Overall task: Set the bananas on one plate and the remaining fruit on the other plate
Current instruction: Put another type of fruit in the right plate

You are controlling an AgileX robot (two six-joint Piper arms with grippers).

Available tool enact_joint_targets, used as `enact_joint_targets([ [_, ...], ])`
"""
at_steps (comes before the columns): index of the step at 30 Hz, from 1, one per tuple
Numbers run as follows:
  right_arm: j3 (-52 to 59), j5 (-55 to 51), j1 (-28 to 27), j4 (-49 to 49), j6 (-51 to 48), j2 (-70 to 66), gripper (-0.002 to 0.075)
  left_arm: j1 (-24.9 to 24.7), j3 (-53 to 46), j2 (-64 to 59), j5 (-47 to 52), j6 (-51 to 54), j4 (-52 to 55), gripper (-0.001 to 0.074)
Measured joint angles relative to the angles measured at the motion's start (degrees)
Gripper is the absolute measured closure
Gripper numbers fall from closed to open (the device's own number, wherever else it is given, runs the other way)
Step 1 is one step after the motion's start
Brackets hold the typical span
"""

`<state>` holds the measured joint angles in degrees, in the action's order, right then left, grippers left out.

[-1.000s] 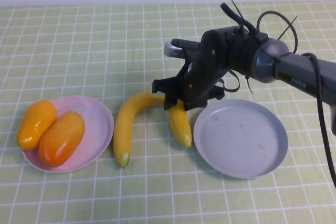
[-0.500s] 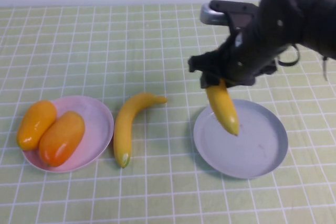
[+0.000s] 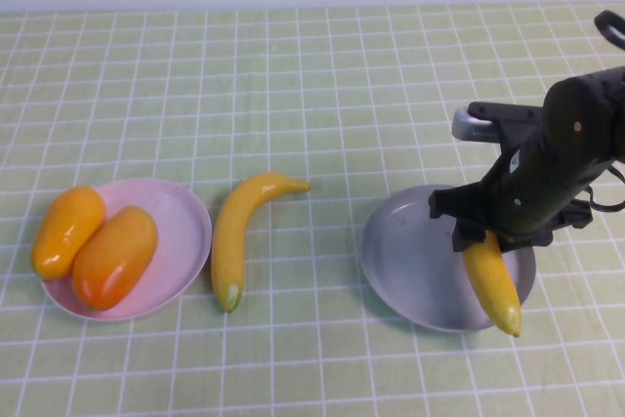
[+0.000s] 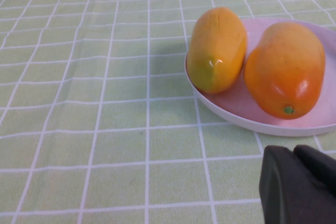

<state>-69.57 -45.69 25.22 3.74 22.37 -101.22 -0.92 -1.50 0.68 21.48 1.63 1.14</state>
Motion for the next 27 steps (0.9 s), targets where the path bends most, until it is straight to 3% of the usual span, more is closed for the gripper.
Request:
enact_joint_targets([
  [5,0.09,0.00,-0.04,2.10,-2.83,-1.84,0.0389,0.00,0.00,0.00,0.00,0.00,0.00,0.0735],
  [10,0.09,0.00,-0.04,3.64,-4.07,-1.62,0.0214,0.00,0.00,0.00,0.00,0.00,0.00,0.0735],
  [12,-0.03,-0.61,-0.04,4.29,-4.07,-0.75,0.0185,0.00,0.00,0.00,0.00,0.00,0.00,0.0735],
  [20,-8.37,-1.67,4.18,8.78,-5.19,1.22,0.0212,0.00,0.00,0.00,0.00,0.00,0.00,0.0735],
  [27,-20.43,0.99,10.99,15.63,-6.97,-8.29,0.0221,0.00,0.00,0.00,0.00,0.00,0.00,0.0735],
])
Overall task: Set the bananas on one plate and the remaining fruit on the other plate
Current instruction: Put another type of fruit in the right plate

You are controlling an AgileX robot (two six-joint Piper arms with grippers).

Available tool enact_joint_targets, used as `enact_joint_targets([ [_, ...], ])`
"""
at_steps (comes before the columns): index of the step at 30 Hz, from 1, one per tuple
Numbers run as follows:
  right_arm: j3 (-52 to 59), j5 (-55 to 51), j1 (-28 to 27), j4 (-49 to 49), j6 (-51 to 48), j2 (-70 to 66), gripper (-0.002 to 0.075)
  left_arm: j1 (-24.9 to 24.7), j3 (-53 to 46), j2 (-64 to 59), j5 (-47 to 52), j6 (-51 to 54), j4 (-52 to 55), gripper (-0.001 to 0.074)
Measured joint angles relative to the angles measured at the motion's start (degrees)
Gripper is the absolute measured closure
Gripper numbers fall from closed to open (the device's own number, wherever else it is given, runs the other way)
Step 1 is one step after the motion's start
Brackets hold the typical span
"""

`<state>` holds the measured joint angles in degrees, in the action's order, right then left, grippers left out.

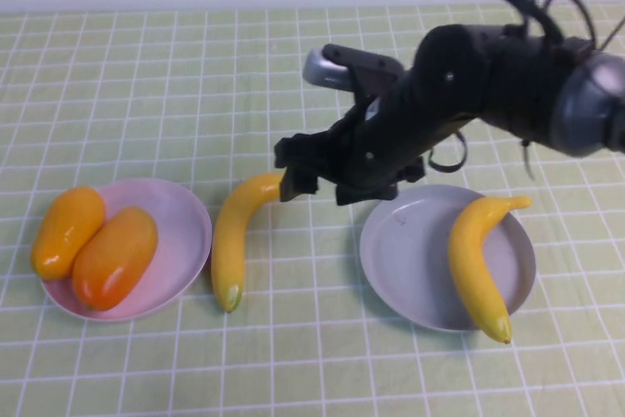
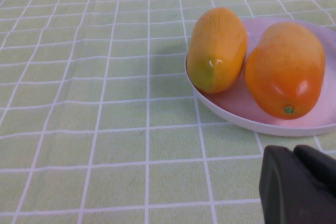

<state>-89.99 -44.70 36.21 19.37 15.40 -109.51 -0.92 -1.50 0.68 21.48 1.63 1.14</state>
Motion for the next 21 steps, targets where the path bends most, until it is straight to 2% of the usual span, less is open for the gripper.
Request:
enact_joint_targets([
  [4,-7.50,0.09,2.07,1.63,-0.23,-8.16,0.0221,0.00,0.00,0.00,0.00,0.00,0.00,0.0735],
  [12,-22.14,-2.95,2.62,5.58,-0.34,-20.96,0.0223,0.00,0.00,0.00,0.00,0.00,0.00,0.0735],
  [21,-28.27,-4.89,2.62,6.79,-0.34,-26.08,0.0223,0.00,0.00,0.00,0.00,0.00,0.00,0.0735],
])
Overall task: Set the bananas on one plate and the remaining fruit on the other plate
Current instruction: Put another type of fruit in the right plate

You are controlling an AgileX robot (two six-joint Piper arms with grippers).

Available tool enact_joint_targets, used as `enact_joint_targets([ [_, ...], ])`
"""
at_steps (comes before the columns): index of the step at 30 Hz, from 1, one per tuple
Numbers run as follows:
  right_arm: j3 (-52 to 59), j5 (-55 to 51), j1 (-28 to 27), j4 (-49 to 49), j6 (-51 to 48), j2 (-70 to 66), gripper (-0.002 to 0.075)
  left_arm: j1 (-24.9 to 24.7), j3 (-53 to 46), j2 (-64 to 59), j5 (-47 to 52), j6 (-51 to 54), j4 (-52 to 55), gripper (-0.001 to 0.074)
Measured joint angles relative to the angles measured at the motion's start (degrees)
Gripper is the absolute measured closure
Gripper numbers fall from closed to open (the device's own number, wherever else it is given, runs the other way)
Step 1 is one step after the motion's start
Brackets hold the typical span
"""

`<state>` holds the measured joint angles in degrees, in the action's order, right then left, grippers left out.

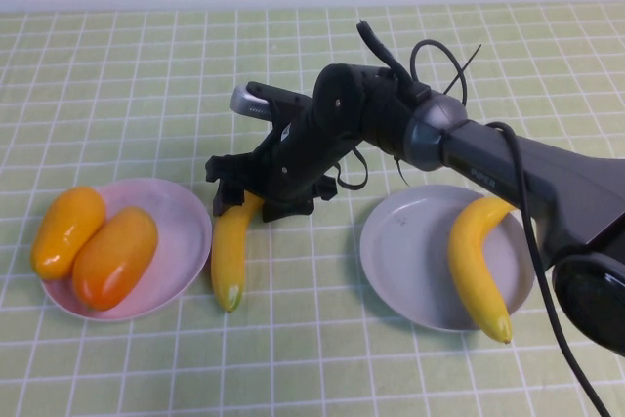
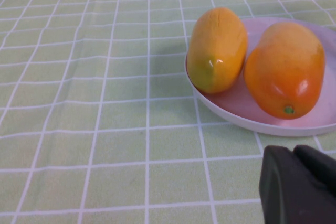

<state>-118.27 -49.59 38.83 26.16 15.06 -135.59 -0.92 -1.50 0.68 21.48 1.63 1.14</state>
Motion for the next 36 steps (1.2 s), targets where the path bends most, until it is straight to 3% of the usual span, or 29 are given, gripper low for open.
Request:
enact_joint_targets([
  [11,-0.26,0.38,0.07,-0.67,0.00,-0.83,0.0237,0.00,0.00,0.00,0.00,0.00,0.00,0.0735],
  [19,-0.34,-0.29,0.07,-2.70,0.02,-0.83,0.0407,0.00,0.00,0.00,0.00,0.00,0.00,0.0736],
  [26,-0.34,-3.61,0.07,-6.74,0.02,1.00,0.0407,0.00,0.00,0.00,0.00,0.00,0.00,0.0735],
  [36,1.06,-13.47,-2.23,-17.81,2.33,13.76,0.0407,0.00,0.00,0.00,0.00,0.00,0.00,0.0736],
])
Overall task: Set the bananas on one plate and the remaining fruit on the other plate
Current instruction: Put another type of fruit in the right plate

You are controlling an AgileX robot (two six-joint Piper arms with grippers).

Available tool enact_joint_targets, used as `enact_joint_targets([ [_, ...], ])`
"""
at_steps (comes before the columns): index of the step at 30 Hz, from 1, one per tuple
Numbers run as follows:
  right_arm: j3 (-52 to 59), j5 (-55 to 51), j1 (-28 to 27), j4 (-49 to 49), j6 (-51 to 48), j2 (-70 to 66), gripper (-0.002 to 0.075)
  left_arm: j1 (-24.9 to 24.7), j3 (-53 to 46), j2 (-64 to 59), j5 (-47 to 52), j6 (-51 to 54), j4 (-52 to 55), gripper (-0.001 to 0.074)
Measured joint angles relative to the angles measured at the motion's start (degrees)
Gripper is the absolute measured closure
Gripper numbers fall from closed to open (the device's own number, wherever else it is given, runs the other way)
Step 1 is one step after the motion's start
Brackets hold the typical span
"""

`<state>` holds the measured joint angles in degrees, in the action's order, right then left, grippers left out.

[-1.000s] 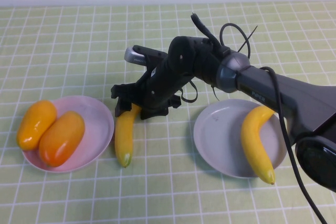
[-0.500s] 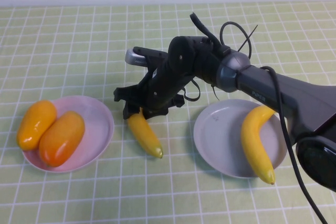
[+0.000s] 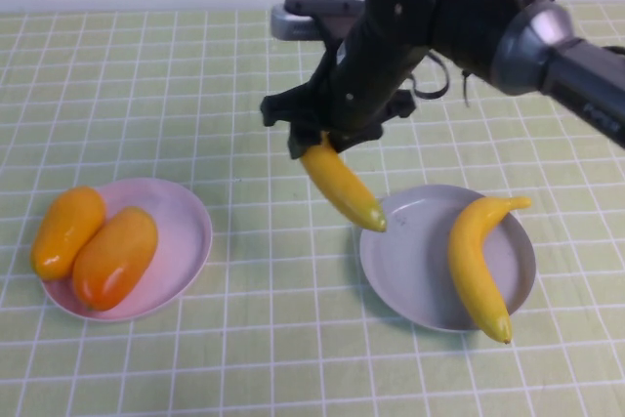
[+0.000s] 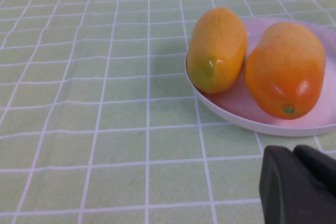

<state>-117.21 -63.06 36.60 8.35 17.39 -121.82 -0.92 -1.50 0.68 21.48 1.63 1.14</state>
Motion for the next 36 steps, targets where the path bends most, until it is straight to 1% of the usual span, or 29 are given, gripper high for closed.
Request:
enact_joint_targets([
  [2,2.96,-0.99,-1.08,-1.74,1.51,2.59,0.0407,0.00,0.00,0.00,0.00,0.00,0.00,0.0735],
  [5,10.84,-0.21,-3.21,-2.60,3.35,7.10,0.0407,0.00,0.00,0.00,0.00,0.00,0.00,0.0735],
  [10,27.80,10.14,-6.25,-1.13,5.95,13.39,0.0407,0.00,0.00,0.00,0.00,0.00,0.00,0.0735],
  [13,33.82,14.02,-6.89,1.65,6.21,14.25,0.0407,0.00,0.00,0.00,0.00,0.00,0.00,0.0736],
  [17,36.25,15.40,-6.89,3.51,6.21,13.78,0.0407,0.00,0.00,0.00,0.00,0.00,0.00,0.0736],
  [24,36.35,16.06,-6.89,3.64,6.21,12.51,0.0402,0.00,0.00,0.00,0.00,0.00,0.00,0.0736],
  [26,36.35,16.18,-6.89,3.64,6.21,12.43,0.0361,0.00,0.00,0.00,0.00,0.00,0.00,0.0736],
  [28,36.35,16.18,-6.89,3.75,6.21,12.38,0.0290,0.00,0.00,0.00,0.00,0.00,0.00,0.0736],
  [31,36.35,16.18,-6.89,3.75,6.21,12.65,0.0250,0.00,0.00,0.00,0.00,0.00,0.00,0.0736],
  [34,36.35,15.76,-6.75,3.41,6.21,14.34,0.0255,0.00,0.00,0.00,0.00,0.00,0.00,0.0736],
  [36,36.35,14.78,-6.41,2.56,6.21,16.86,0.0280,0.00,0.00,0.00,0.00,0.00,0.00,0.0736],
])
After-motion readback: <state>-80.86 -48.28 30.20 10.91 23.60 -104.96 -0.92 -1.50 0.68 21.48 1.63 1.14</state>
